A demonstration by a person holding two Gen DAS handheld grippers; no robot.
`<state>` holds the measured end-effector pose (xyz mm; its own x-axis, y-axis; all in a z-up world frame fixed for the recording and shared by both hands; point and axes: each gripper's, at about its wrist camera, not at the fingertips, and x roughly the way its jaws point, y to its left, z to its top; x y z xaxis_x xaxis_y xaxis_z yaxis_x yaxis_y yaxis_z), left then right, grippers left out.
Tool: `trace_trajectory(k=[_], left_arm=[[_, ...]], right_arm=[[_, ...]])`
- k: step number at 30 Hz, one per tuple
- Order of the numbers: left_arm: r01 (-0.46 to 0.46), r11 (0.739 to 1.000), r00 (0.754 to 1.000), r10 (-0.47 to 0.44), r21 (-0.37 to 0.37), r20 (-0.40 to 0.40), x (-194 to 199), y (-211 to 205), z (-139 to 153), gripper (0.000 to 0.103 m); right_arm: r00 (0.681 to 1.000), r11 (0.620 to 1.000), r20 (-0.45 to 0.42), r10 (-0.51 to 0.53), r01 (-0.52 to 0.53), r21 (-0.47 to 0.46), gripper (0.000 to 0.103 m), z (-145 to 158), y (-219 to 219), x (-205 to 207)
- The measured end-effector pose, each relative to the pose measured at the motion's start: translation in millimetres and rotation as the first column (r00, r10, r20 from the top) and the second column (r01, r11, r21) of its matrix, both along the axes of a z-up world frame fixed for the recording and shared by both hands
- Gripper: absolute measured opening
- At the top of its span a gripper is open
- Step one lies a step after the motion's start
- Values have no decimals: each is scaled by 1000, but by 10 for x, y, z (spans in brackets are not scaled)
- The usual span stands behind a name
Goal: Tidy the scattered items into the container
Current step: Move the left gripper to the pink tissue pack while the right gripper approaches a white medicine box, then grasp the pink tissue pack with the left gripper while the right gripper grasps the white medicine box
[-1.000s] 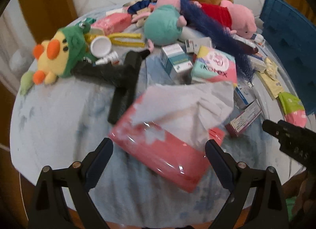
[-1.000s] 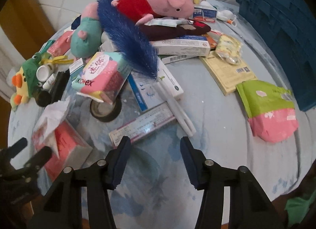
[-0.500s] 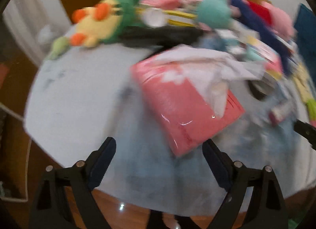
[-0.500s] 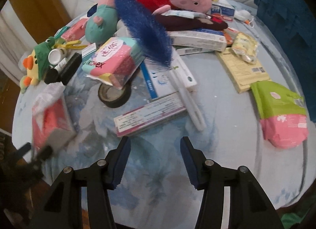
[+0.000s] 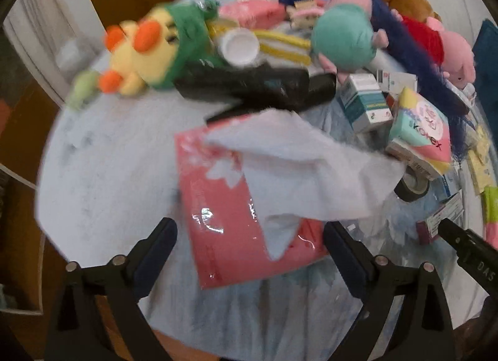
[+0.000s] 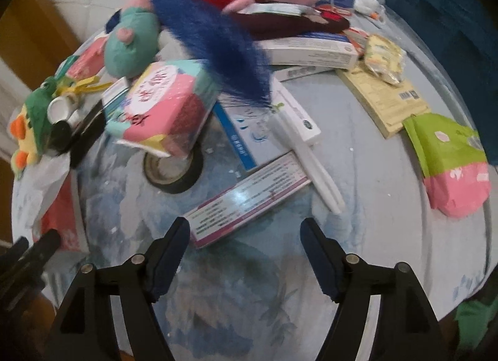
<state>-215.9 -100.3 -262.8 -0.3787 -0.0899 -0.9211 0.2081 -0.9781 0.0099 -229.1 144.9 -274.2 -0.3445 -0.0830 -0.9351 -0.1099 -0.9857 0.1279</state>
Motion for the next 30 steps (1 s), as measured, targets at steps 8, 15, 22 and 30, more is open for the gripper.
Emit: trace_trajectory(k=[8, 15, 22, 30], left_arm=[[28, 999, 1000, -28, 27, -7, -63, -64, -167, 92], [113, 994, 993, -112, 13, -22, 133, -172, -146, 89], [181, 983, 983, -181, 3, -32, 237, -100, -145, 89], [207, 978, 978, -207, -5, -32, 189, 7, -145, 90]], right_arm=[[999, 999, -2, -48, 48, 5, 71, -142, -151, -164], [1000, 992, 12, 27, -28, 120, 33, -172, -130, 37], [999, 995, 2, 51, -51, 80, 20, -183, 32, 269], [998, 1000, -56, -16, 18, 24, 56, -127, 186, 256]])
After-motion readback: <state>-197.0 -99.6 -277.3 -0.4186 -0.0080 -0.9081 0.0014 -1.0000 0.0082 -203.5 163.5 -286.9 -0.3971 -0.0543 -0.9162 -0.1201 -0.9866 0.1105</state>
